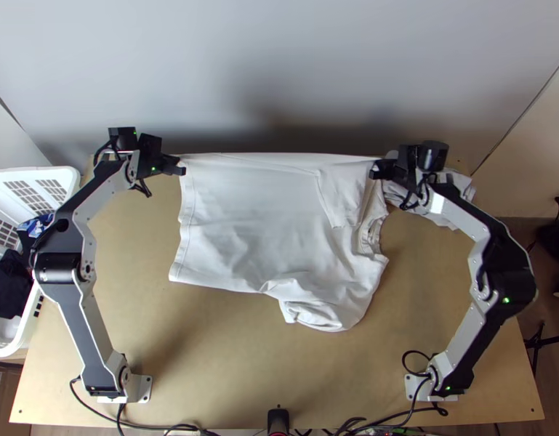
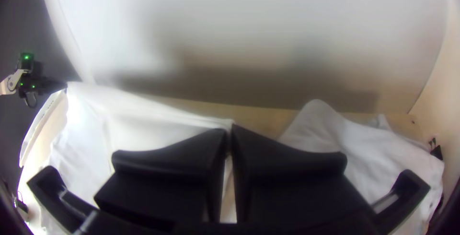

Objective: Fold the t-shirt

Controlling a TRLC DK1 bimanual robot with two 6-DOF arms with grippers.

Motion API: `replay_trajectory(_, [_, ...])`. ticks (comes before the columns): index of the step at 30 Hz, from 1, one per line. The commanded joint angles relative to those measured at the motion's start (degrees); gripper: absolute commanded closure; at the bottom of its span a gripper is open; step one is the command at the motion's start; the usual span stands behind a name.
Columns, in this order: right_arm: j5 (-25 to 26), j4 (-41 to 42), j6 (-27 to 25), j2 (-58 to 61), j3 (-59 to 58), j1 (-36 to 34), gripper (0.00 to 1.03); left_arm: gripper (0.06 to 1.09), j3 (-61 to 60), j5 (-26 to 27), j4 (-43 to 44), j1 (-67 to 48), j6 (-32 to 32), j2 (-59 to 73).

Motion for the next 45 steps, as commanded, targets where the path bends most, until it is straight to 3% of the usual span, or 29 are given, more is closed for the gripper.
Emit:
replay_trajectory(1, [-0.1,0.1,0.0,-8.4,-8.0,-0.2,1.00,1.05,-5.0,0.0,-0.1,-0.3,-0.1,-4.4])
replay_trajectory(20, [-0.5,-0.8,0.0,-20.8,-22.6,2.0,1.00,1.05,-24.8,2.6,0.7,0.2,1.6,-19.4])
replay_trajectory(35, [-0.5,-2.5,0.2,-26.0,-29.5,2.5,1.00,1.05,-31.5,3.9,1.8,3.6,4.9,-21.1])
replay_trajectory(45, [-0.5,-3.4,1.0,-26.5,-33.5,3.4,1.00,1.05,-33.2,5.3,-2.5,2.4,6.4,-18.4])
